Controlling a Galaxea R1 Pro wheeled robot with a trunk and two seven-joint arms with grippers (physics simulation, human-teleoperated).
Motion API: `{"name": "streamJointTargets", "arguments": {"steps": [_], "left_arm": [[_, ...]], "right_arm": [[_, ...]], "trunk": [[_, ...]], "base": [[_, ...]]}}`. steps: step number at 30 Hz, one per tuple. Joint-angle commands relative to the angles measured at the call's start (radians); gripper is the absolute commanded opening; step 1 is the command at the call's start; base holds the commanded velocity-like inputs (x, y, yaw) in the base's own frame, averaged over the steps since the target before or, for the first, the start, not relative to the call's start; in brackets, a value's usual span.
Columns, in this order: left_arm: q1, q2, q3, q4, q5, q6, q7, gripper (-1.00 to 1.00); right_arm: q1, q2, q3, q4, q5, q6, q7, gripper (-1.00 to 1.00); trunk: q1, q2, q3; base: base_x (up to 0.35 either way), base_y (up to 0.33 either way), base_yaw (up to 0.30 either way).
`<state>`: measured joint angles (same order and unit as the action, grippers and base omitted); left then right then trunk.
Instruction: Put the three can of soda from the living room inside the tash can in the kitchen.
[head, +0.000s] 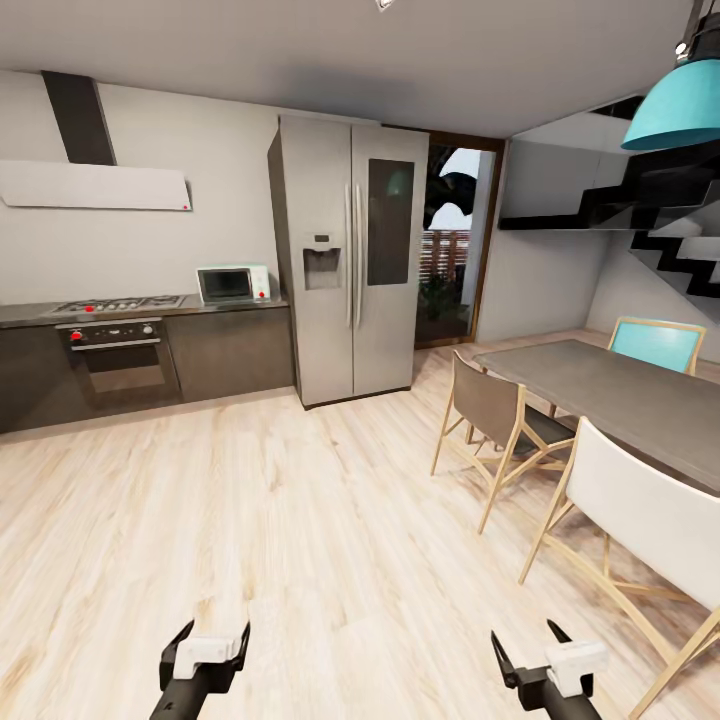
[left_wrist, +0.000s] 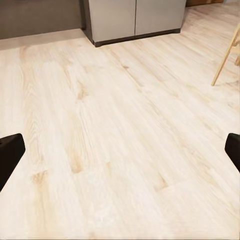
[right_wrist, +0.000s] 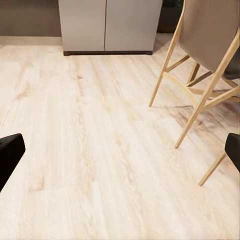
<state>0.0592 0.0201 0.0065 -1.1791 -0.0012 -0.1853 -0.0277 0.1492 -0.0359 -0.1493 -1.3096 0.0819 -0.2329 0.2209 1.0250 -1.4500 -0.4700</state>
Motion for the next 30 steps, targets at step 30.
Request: {"name": "streamJointTargets", "arguments": {"steps": [30], "left_arm": [[0.001, 0.0, -0.002, 0.018, -0.002, -0.002, -0.001, 1.0]], "right_arm": [[0.003, 0.004, -0.004, 0.01, 0.001, 0.003, 0.002, 1.0]], "trunk": [[0.0, 0.0, 0.0]], "base": [[0.0, 0.0, 0.0]]}}
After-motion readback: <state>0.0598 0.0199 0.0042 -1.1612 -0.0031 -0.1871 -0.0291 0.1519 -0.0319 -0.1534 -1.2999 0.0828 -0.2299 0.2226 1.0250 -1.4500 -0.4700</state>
